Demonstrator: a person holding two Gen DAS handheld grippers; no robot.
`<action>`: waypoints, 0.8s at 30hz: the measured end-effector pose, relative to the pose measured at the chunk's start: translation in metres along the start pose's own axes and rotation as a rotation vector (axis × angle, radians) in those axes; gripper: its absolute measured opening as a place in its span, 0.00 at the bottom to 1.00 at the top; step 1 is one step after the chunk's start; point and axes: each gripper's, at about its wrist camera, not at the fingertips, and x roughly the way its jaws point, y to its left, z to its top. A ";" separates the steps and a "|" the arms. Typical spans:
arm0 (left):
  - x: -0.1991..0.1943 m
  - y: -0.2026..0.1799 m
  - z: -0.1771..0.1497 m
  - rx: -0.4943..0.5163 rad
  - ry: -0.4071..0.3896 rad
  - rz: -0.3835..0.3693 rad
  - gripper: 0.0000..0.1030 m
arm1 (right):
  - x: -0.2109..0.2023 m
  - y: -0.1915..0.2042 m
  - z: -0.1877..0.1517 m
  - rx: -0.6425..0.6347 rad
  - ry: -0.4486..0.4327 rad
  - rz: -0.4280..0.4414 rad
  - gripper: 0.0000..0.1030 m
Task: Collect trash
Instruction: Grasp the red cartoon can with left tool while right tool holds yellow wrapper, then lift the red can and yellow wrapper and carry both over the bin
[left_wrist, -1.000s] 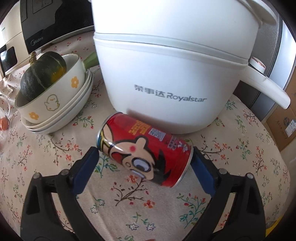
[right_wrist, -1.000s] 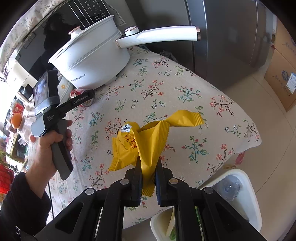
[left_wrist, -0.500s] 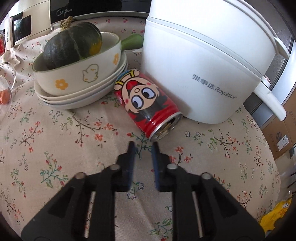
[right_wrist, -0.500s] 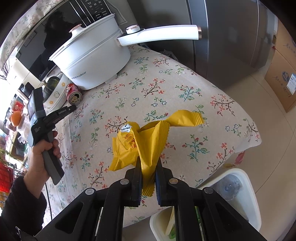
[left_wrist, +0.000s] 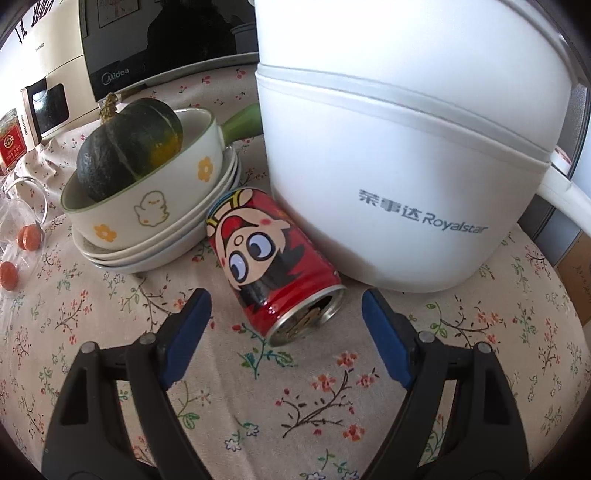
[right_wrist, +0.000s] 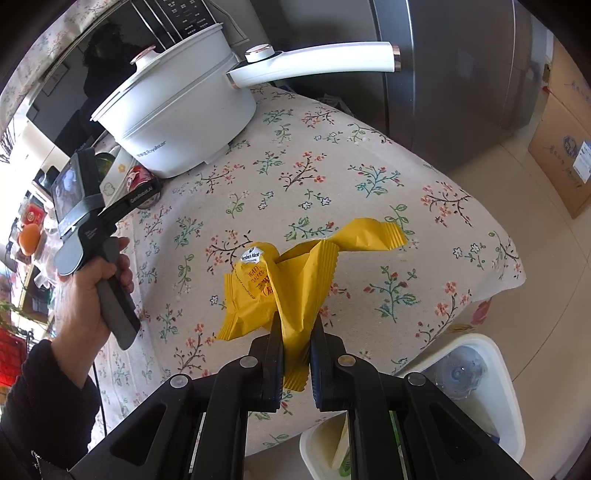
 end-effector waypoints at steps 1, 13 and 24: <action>0.003 0.001 0.002 -0.008 0.009 -0.001 0.79 | 0.001 0.000 0.000 0.000 0.003 -0.001 0.11; 0.004 0.002 0.002 -0.046 0.038 -0.058 0.59 | -0.001 0.003 -0.003 -0.027 0.008 -0.012 0.11; -0.064 0.045 -0.029 -0.006 0.079 -0.166 0.56 | -0.039 0.007 -0.019 -0.060 -0.049 -0.018 0.11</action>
